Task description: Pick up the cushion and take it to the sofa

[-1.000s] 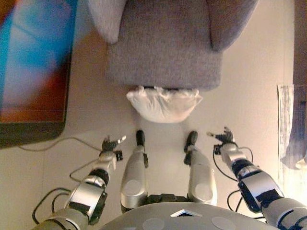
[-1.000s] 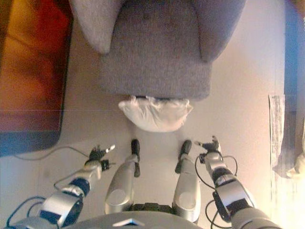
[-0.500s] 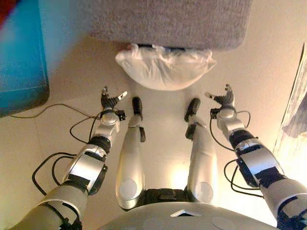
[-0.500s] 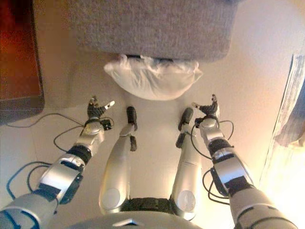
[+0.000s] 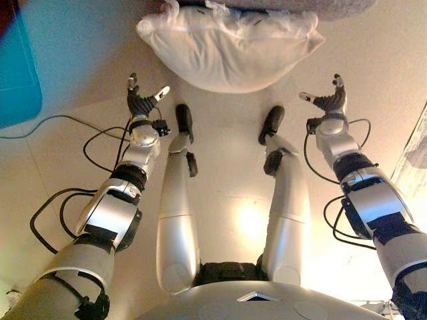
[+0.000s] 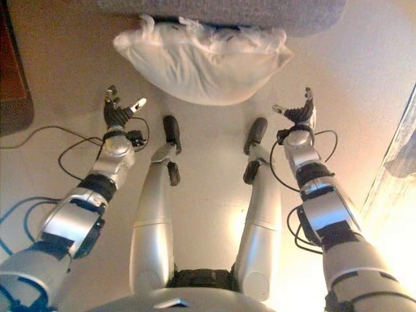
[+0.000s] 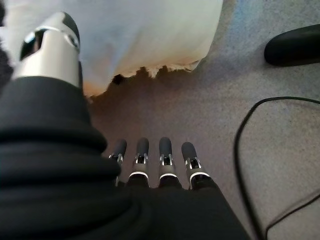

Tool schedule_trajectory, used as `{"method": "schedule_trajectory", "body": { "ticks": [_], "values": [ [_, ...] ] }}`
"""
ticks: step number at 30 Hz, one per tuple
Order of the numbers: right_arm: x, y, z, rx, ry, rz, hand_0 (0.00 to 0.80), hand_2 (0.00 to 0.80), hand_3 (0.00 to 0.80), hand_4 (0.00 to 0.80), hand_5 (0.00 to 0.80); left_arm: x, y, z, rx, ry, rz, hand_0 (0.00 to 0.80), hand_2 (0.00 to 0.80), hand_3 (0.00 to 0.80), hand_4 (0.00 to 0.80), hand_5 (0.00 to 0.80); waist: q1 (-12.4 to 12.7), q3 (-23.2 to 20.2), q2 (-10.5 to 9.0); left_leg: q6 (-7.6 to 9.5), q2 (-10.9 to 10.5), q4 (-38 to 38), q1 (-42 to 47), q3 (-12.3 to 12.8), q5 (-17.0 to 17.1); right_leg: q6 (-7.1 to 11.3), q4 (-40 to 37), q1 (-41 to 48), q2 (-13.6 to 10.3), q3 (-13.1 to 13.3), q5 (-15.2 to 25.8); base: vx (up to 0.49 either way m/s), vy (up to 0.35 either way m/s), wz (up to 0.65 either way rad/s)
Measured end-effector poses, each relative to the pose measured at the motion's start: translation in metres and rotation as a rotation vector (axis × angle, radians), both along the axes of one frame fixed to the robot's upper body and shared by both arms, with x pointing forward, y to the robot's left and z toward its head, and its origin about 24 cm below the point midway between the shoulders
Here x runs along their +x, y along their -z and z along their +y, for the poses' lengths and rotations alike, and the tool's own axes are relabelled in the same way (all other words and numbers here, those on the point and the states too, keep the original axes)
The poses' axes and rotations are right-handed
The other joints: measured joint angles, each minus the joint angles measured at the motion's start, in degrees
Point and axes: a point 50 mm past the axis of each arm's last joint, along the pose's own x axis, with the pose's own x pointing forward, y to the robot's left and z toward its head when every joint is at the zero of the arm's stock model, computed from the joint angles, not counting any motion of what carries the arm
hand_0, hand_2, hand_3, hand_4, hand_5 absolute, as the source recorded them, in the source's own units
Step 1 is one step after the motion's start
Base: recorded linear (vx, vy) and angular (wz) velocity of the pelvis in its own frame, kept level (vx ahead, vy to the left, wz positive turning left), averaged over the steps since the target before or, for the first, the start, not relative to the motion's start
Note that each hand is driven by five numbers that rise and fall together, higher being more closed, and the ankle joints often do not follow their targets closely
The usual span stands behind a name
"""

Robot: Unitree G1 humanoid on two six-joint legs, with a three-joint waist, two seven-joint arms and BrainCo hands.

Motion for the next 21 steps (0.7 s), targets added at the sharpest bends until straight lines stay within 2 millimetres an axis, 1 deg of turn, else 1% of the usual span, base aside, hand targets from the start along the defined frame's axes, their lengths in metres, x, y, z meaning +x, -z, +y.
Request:
{"method": "schedule_trajectory", "body": {
  "ticks": [2, 3, 5, 6, 7, 8, 9, 10, 11, 12, 13, 14, 17, 19, 21],
  "values": [
    [0.001, -0.006, -0.001, -0.016, -0.007, -0.019, 0.0, 0.0, 0.0, 0.0, 0.0, 0.002, -0.005, 0.0, 0.0, 0.019, -0.011, 0.0, 0.0, 0.0, 0.0, 0.0, -0.31, 0.03, -0.03, 0.26, 0.08, 3.48, -2.41, -0.02, -1.32, 0.21, 2.44, -2.16, -0.1, 0.74, -0.6, -0.023, 0.05, -0.08],
    [0.002, -0.01, 0.0, -0.026, -0.017, -0.037, 0.0, 0.0, 0.0, 0.0, 0.0, 0.003, -0.008, 0.001, -0.001, 0.027, -0.022, 0.0, 0.0, 0.0, 0.0, 0.0, -0.94, 0.02, -0.04, 0.51, 0.11, 5.32, -3.73, -0.02, -2.06, 0.35, 3.8, -3.42, -0.14, 1.22, -0.88, -0.047, 0.048, -0.08],
    [0.006, -0.022, 0.003, -0.034, -0.032, -0.079, 0.0, 0.0, 0.0, 0.0, 0.0, 0.004, -0.014, 0.003, 0.002, 0.041, -0.041, 0.0, 0.0, 0.0, 0.0, 0.0, -1.17, 0.03, -0.04, 0.68, 0.14, 8.37, -6.58, -0.03, -3.12, 0.53, 5.81, -6.05, -0.27, 2.0, -1.13, -0.092, 0.025, -0.08],
    [0.006, -0.024, 0.0, -0.026, -0.038, -0.089, 0.0, 0.0, 0.0, 0.0, 0.0, 0.006, -0.019, 0.001, 0.0, 0.054, -0.054, 0.0, 0.0, 0.0, 0.0, 0.0, -1.36, 0.05, -0.1, 0.83, 0.19, 9.37, -7.69, -0.03, -3.37, 0.55, 6.45, -7.1, -0.17, 2.32, -1.12, -0.074, -0.058, -0.1],
    [0.005, -0.03, -0.01, -0.029, -0.068, -0.111, 0.0, 0.0, 0.0, 0.0, 0.0, 0.006, -0.031, -0.003, 0.1, 0.08, -0.158, 0.0, 0.0, 0.0, 0.0, 0.0, -1.06, 0.13, -0.26, 1.04, 0.29, 11.02, -9.23, -0.07, -3.77, 0.66, 7.64, -8.59, -0.08, 2.78, -1.2, -0.051, -0.095, -0.09],
    [0.003, -0.042, -0.022, -0.048, -0.092, -0.15, 0.0, 0.0, 0.0, 0.0, 0.0, 0.002, -0.05, -0.006, 0.221, 0.125, -0.301, 0.0, 0.0, 0.0, 0.0, 0.0, -0.87, 0.19, -0.24, 0.98, 0.26, 12.78, -11.42, -0.58, -4.29, 0.72, 9.08, -10.47, -0.23, 2.93, -1.46, 0.054, -0.104, -0.07],
    [-0.001, -0.045, -0.039, -0.044, -0.073, -0.152, 0.0, 0.0, 0.0, 0.0, 0.0, 0.005, -0.064, -0.006, 0.187, 0.174, -0.287, 0.0, 0.0, 0.0, 0.0, 0.0, -0.22, 0.33, -0.15, 1.09, 0.34, 15.09, -13.47, -1.26, -4.82, 0.66, 10.97, -11.97, -0.18, 2.79, -2.0, 0.003, -0.058, -0.02],
    [-0.005, -0.048, -0.049, -0.038, -0.067, -0.169, 0.0, 0.0, 0.0, 0.0, 0.0, 0.009, -0.071, 0.004, 0.136, 0.155, -0.269, 0.0, 0.0, 0.0, 0.0, 0.0, 0.08, 0.47, -0.23, 0.93, 0.67, 17.13, -14.65, -1.76, -5.64, 0.71, 12.59, -12.73, -0.37, 2.71, -2.67, 0.007, -0.046, 0.01],
    [-0.008, -0.051, -0.054, -0.043, -0.081, -0.205, 0.0, 0.0, 0.0, 0.0, 0.0, 0.006, -0.078, 0.018, 0.086, 0.143, -0.348, 0.0, 0.0, 0.0, 0.0, 0.0, -0.6, 0.44, -0.44, 0.99, 0.65, 17.37, -15.33, -2.04, -5.68, 0.81, 12.68, -13.11, -0.37, 2.69, -2.78, 0.0, -0.036, 0.06],
    [-0.011, -0.061, -0.056, -0.063, -0.104, -0.256, 0.0, 0.0, 0.0, 0.0, 0.0, -0.005, -0.087, 0.025, 0.098, 0.182, -0.477, 0.0, 0.0, 0.0, 0.0, 0.0, -1.05, 0.44, -0.44, 1.22, 0.51, 16.86, -15.88, -2.1, -5.51, 0.87, 12.18, -13.57, -0.37, 2.84, -2.74, -0.006, -0.026, 0.09],
    [-0.016, -0.063, -0.06, -0.088, -0.111, -0.274, 0.0, 0.0, 0.0, 0.0, 0.0, -0.013, -0.098, 0.024, 0.122, 0.229, -0.566, 0.0, 0.0, 0.0, 0.0, 0.0, -1.02, 0.44, -0.44, 1.38, 0.37, 16.58, -16.38, -1.95, -5.4, 0.91, 12.03, -14.2, -0.36, 2.9, -2.71, -0.004, -0.014, 0.06],
    [-0.018, -0.068, -0.057, -0.099, -0.125, -0.298, 0.0, 0.0, 0.0, 0.0, 0.0, -0.019, -0.108, 0.026, 0.155, 0.259, -0.629, 0.0, 0.0, 0.0, 0.0, 0.0, -0.97, 0.44, -0.44, 1.4, 0.29, 16.46, -16.95, -2.01, -5.39, 0.94, 11.91, -14.68, -0.37, 2.92, -2.7, 0.002, -0.003, 0.04],
    [-0.014, -0.086, -0.047, -0.1, -0.149, -0.356, 0.0, 0.0, 0.0, 0.0, 0.0, -0.02, -0.121, 0.027, 0.199, 0.309, -0.657, 0.0, 0.0, 0.0, 0.0, 0.0, -0.98, 0.43, -0.45, 1.54, 0.14, 16.09, -18.04, -1.68, -5.3, 0.95, 11.73, -16.03, -0.82, 3.01, -2.69, 0.009, 0.012, 0.02],
    [-0.01, -0.106, -0.039, -0.101, -0.166, -0.406, 0.0, 0.0, 0.0, 0.0, 0.0, -0.016, -0.124, 0.027, 0.216, 0.344, -0.614, 0.0, 0.0, 0.0, 0.0, 0.0, -1.07, 0.44, -0.44, 1.64, 0.08, 16.98, -19.47, -1.37, -5.74, 1.19, 12.76, -17.58, -1.12, 3.13, -3.16, 0.01, 0.013, 0.02],
    [-0.009, -0.123, -0.035, -0.11, -0.186, -0.45, 0.0, 0.0, 0.0, 0.0, 0.0, -0.015, -0.12, 0.028, 0.217, 0.384, -0.582, 0.0, 0.0, 0.0, 0.0, 0.0, -0.97, 0.46, -0.41, 1.44, 0.19, 18.93, -20.95, -1.41, -6.65, 1.01, 14.71, -19.05, -1.23, 3.3, -4.13, 0.016, 0.006, 0.01]
  ]
}}
